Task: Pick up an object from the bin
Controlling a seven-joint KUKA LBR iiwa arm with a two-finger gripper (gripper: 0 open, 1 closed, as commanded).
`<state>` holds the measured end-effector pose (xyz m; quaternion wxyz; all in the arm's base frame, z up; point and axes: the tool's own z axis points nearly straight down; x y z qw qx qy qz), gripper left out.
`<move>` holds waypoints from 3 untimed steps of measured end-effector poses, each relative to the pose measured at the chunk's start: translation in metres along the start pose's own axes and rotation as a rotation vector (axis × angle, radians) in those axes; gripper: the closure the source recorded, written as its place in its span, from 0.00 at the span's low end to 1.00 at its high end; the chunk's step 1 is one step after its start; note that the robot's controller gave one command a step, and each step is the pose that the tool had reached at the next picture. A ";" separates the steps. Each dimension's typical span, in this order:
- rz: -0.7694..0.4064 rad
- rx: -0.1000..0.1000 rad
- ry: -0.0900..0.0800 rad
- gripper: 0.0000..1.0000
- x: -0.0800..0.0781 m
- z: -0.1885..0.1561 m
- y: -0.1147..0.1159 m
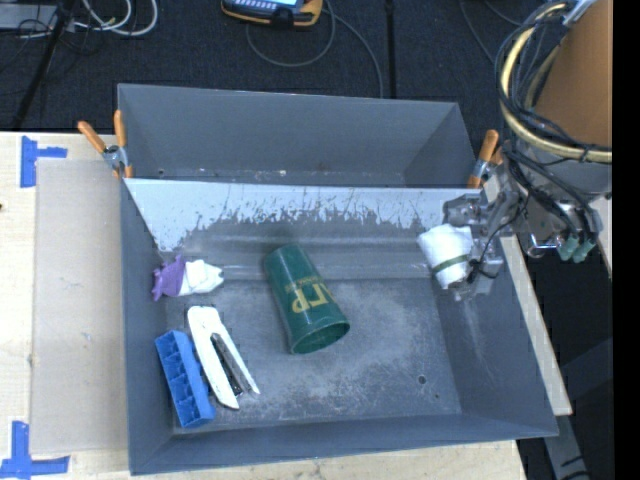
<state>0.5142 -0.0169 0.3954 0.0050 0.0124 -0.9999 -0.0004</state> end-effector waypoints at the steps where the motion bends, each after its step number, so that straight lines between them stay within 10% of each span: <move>1: -0.032 0.001 -0.003 0.00 -0.001 -0.056 0.007; 3: -0.048 0.000 -0.006 0.00 -0.011 -0.090 0.016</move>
Offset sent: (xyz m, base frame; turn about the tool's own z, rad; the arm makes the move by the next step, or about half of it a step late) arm -0.0065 -0.0015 0.0540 -0.0640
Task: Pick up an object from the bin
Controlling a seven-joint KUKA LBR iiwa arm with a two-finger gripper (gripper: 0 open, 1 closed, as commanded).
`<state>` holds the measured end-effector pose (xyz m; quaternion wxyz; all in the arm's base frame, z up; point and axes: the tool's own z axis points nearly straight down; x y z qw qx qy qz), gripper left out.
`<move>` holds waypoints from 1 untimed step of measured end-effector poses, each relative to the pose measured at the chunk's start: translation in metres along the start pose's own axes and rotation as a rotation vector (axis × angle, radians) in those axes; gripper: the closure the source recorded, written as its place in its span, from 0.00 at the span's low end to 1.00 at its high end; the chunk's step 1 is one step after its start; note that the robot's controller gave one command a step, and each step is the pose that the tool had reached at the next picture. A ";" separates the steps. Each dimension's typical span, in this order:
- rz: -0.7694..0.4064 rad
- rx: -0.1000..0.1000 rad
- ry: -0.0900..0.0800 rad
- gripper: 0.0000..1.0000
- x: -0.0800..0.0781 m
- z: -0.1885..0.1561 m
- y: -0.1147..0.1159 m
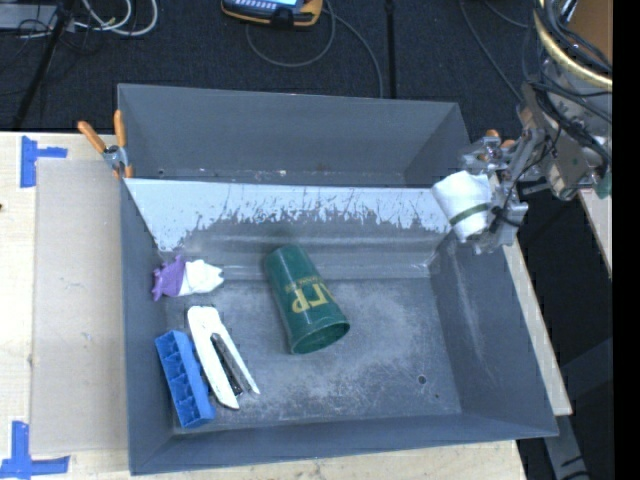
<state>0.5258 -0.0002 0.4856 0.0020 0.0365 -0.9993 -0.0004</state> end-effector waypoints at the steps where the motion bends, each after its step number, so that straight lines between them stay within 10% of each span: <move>1: -0.004 0.000 -0.002 0.00 -0.003 0.013 -0.013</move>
Offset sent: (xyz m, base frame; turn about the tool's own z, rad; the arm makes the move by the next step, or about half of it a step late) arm 0.0068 -0.0129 -0.0156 0.0244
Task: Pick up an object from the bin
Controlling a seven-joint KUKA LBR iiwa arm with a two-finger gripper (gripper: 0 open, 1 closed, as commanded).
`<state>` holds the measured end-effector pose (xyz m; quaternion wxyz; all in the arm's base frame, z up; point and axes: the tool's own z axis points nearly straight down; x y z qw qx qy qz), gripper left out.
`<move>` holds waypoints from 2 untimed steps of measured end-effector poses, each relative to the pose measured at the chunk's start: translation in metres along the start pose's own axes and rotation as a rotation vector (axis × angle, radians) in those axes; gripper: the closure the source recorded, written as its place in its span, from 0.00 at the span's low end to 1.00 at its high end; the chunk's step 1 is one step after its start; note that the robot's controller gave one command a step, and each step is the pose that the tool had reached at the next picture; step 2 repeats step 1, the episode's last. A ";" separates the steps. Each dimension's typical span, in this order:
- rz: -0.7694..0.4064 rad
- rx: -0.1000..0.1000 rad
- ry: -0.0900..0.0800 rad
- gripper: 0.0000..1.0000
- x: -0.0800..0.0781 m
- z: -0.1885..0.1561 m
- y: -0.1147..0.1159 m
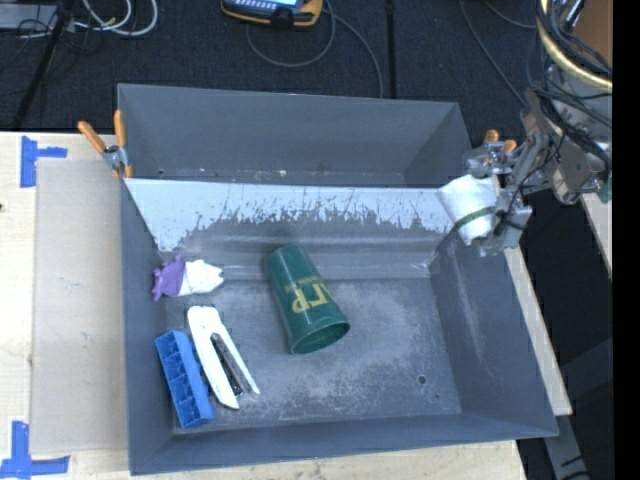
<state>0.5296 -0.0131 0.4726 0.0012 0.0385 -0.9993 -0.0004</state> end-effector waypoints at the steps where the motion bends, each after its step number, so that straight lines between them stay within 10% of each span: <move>1: 0.009 0.000 0.001 0.00 0.000 0.004 -0.007; 2: 0.009 0.000 0.001 0.00 0.000 0.004 -0.007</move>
Offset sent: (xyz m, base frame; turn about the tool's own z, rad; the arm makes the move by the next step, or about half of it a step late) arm 0.0178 -0.0034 -0.0026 0.0419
